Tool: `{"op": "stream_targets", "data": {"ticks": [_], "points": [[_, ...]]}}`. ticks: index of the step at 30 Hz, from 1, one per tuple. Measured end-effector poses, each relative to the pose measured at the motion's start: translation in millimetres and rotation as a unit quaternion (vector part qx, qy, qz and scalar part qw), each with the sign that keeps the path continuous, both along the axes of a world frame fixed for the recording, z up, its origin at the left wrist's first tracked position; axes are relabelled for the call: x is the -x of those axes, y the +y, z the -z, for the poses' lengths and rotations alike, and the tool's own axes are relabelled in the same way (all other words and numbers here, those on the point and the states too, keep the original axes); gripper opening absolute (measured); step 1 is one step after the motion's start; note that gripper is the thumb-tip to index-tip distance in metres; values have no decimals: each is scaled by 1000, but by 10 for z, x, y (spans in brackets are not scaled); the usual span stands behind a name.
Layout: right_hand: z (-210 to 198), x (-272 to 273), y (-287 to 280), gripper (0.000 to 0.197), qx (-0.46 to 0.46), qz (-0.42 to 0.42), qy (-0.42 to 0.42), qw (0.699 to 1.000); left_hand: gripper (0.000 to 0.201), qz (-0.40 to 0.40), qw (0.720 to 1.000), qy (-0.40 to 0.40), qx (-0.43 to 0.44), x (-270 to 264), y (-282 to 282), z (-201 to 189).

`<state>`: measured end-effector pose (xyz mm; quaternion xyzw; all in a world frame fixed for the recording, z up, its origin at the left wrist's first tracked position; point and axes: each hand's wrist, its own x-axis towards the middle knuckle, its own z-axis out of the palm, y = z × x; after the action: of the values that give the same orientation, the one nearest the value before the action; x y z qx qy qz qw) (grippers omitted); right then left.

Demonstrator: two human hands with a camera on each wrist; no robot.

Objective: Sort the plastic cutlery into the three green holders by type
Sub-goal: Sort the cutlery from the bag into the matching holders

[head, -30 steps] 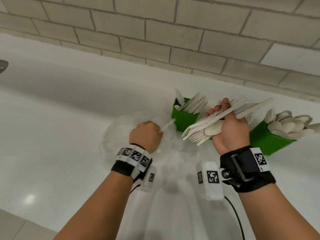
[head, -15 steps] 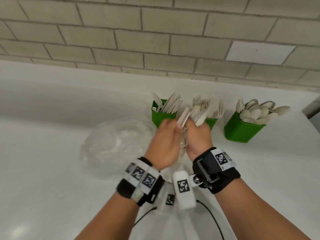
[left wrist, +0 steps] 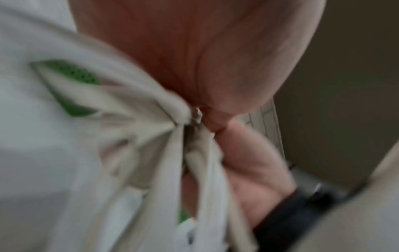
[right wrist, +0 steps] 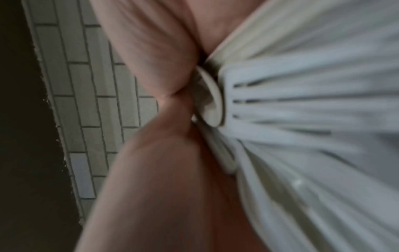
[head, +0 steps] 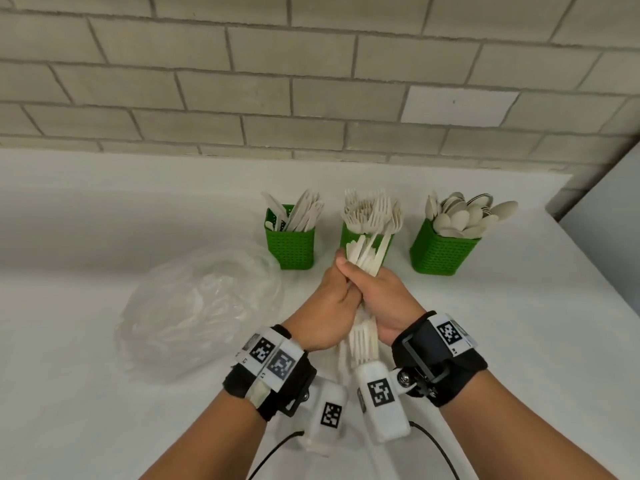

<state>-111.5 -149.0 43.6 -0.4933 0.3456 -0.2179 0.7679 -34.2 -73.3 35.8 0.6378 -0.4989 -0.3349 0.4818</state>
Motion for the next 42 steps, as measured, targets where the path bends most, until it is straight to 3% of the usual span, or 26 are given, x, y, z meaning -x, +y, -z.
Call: {"op": "stream_targets", "data": {"ticks": [3, 4, 5, 6, 7, 8, 9, 10, 12, 13, 15, 17, 19, 21, 24, 28, 30, 33, 37, 40, 42], "points": [[-19, 133, -106, 23, 18, -42, -3, 999, 78, 78, 979, 172, -75, -31, 104, -90], [-30, 177, -138, 20, 62, -70, 21, 995, 85, 64, 982, 161, -74, -67, 160, -126], [-16, 215, -175, 19, 129, -104, 65, 984, 92, 23, 995, 77, -56, -128, 209, -178], [-31, 239, -192, 19, 205, -151, 114, 960, 100, -20, 997, -65, -32, -201, 236, -223], [-27, 257, -199, 21, 270, -200, 167, 927, 106, -30, 971, -238, -4, -250, 249, -261], [-30, 244, -188, 20, 319, -247, 213, 890, 111, -9, 921, -389, 13, -266, 229, -278], [-34, 232, -169, 21, 362, -286, 248, 851, 112, 31, 873, -486, 4, -232, 209, -309], [-49, 207, -137, 32, 419, -327, 284, 798, 108, 67, 840, -539, -15, -176, 175, -293], [-110, 154, -67, 54, 490, -384, 327, 711, 96, 109, 807, -580, -33, -84, 87, -172], [-119, 135, -68, 56, 485, -378, 316, 722, 92, 104, 801, -588, -37, -76, 30, -120], [-81, 117, -128, 49, 439, -330, 273, 790, 94, 74, 788, -610, -45, -98, -65, -46], [-73, 139, -166, 47, 392, -298, 260, 831, 91, 69, 775, -623, -86, -106, -130, -65], [-89, 172, -187, 42, 352, -298, 259, 848, 73, 74, 754, -639, -134, -95, -153, -77], [-166, 198, -202, 37, 339, -313, 267, 846, 50, 78, 746, -643, -155, -123, -134, -6], [-269, 271, -364, 48, 309, -314, 291, 849, 23, 69, 762, -626, -153, -242, -78, 70], [-388, 370, -602, 36, 296, -268, 248, 883, 16, 26, 827, -545, -136, -361, -31, 92], [-391, 376, -628, 30, 314, -274, 244, 876, 20, 20, 836, -534, -121, -333, -36, 103], [-324, 306, -577, 27, 354, -285, 266, 850, 23, 18, 828, -549, -115, -254, -76, 136], [-212, 205, -507, 50, 432, -289, 283, 806, 26, 18, 843, -528, -105, -147, -124, 184], [-210, 190, -522, 54, 420, -283, 290, 812, 51, -21, 884, -459, -83, -129, -116, 228], [-238, 190, -517, 53, 389, -304, 309, 813, 72, -24, 892, -449, -54, -123, -99, 249]]}}
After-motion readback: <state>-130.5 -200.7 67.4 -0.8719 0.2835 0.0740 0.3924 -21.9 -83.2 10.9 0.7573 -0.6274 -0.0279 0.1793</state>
